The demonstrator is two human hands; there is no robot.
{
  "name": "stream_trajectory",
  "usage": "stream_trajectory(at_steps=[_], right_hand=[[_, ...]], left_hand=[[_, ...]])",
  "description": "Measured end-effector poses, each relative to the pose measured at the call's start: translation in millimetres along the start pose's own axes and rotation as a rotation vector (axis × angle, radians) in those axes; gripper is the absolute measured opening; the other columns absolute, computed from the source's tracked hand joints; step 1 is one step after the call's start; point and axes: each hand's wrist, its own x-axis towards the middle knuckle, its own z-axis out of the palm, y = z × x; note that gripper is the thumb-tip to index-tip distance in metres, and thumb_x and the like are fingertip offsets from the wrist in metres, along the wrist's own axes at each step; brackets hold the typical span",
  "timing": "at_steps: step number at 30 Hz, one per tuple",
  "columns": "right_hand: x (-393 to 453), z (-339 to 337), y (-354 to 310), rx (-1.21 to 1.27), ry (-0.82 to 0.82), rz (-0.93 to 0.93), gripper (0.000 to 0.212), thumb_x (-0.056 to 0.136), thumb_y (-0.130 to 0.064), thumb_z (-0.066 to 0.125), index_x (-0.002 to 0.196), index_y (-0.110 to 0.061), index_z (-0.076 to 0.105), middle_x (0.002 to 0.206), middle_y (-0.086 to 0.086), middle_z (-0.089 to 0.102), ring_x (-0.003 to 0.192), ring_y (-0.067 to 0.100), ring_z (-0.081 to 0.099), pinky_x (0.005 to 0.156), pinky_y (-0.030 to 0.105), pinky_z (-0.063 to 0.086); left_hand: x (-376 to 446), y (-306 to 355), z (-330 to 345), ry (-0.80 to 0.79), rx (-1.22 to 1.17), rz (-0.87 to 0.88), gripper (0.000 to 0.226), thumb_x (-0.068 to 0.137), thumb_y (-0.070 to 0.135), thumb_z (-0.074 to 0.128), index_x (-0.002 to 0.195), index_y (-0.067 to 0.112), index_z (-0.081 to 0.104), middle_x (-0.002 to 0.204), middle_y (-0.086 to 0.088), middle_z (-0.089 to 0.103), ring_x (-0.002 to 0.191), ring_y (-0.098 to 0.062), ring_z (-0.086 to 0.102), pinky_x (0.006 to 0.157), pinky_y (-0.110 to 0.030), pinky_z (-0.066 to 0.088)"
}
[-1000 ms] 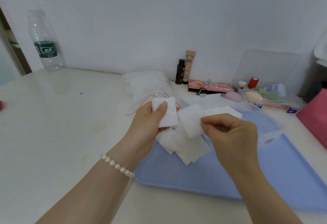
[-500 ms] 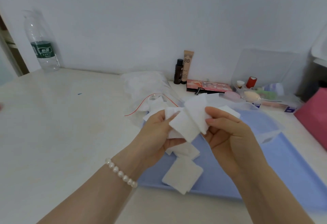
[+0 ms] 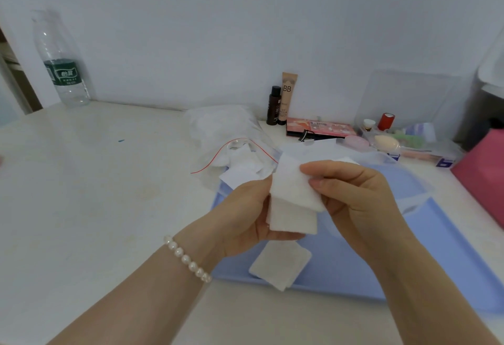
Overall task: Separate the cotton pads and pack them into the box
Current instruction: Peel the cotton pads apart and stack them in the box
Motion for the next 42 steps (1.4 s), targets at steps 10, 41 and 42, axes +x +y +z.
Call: stream_trajectory(at_steps=[10,41,42], right_hand=[[3.6,-4.8,8.8,-0.159,0.096,-0.067,0.047,0.081,0.016,0.053,0.066,-0.021,0.077,0.066,-0.003,0.066,0.069,0.020,0.055,0.055,0.023,0.047],[-2.6,2.2,2.5,-0.418,0.247,-0.206,0.034,0.082,0.006,0.061,0.071,-0.024,0.070,0.069,-0.011,0.067,0.057,-0.001,0.059,0.052,0.011,0.046],[-1.9,0.7,2.0,-0.417,0.322,-0.225,0.033,0.081,0.004,0.063,0.070,-0.027,0.070,0.066,-0.014,0.068,0.059,-0.002,0.059,0.055,0.010,0.047]], left_hand=[[-1.7,0.3,0.8,-0.054,-0.044,0.006,0.040,0.101,0.033,0.032,0.119,0.010,0.059,0.100,-0.011,0.071,0.094,-0.033,0.068,0.078,-0.039,0.056],[0.9,-6.7,-0.7,-0.116,0.035,0.113,0.039,0.069,0.013,0.065,0.107,0.011,0.062,0.102,-0.008,0.072,0.091,-0.026,0.070,0.081,-0.037,0.055],[1.5,-6.9,-1.0,-0.104,0.020,0.115,0.038,0.070,0.011,0.065,0.107,0.010,0.061,0.100,-0.007,0.072,0.089,-0.026,0.071,0.079,-0.036,0.056]])
